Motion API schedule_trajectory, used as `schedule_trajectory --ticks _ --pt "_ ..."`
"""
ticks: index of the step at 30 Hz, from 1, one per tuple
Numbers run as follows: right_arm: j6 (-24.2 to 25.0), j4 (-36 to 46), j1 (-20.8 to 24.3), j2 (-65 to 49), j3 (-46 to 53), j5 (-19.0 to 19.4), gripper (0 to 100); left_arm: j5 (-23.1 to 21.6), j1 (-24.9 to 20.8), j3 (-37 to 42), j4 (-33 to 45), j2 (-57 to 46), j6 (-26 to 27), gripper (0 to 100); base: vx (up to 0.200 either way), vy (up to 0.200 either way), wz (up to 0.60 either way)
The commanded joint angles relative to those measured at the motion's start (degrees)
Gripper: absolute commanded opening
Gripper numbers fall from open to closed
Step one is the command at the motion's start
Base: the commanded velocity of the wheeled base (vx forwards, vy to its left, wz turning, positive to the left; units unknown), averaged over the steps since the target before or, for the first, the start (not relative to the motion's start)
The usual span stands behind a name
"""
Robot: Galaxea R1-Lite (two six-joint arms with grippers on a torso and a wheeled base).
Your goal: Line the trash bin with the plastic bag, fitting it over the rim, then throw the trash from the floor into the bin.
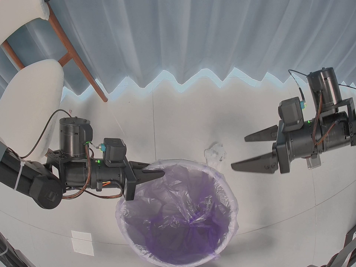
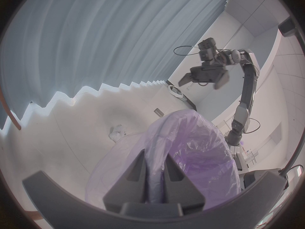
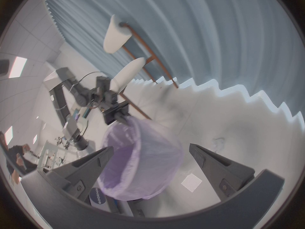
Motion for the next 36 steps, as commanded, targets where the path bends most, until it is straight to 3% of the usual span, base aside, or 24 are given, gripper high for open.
schedule_trajectory --ticks 1,6,13,20,31,32,36 --pt "-1.27 0.71 5.39 -0.5 2.66 -0.17 100 1.44 -0.43 0.1 0.26 1.23 0.69 0 0.0 0.0 0.0" --pt "-1.18 1.5 10.22 3.8 2.57 -6.93 100 2.85 -0.43 -0.34 0.26 1.15 0.61 0 0.0 0.0 0.0" --pt "2.16 1.06 10.66 8.37 0.55 -14.49 100 3.02 -1.57 0.01 0.26 0.71 0.52 0 0.0 0.0 0.0" --pt "2.16 1.24 12.51 9.69 1.17 -18.45 100 5.83 -3.86 0.1 0.26 1.23 0.25 0 0.0 0.0 0.0" --pt "2.34 -0.96 12.77 12.77 2.13 -21.61 100 6.01 -4.91 0.28 0.26 1.5 0.25 0 0.0 0.0 0.0" --pt "2.34 -1.05 12.77 12.77 2.13 -21.7 0 6.01 -4.91 0.28 0.26 1.5 0.34 0 0.0 0.0 0.0" --pt "2.6 -2.1 13.74 13.38 2.31 -23.19 0 6.27 -4.91 0.72 0.08 1.5 0.52 0 0.0 0.0 0.0"
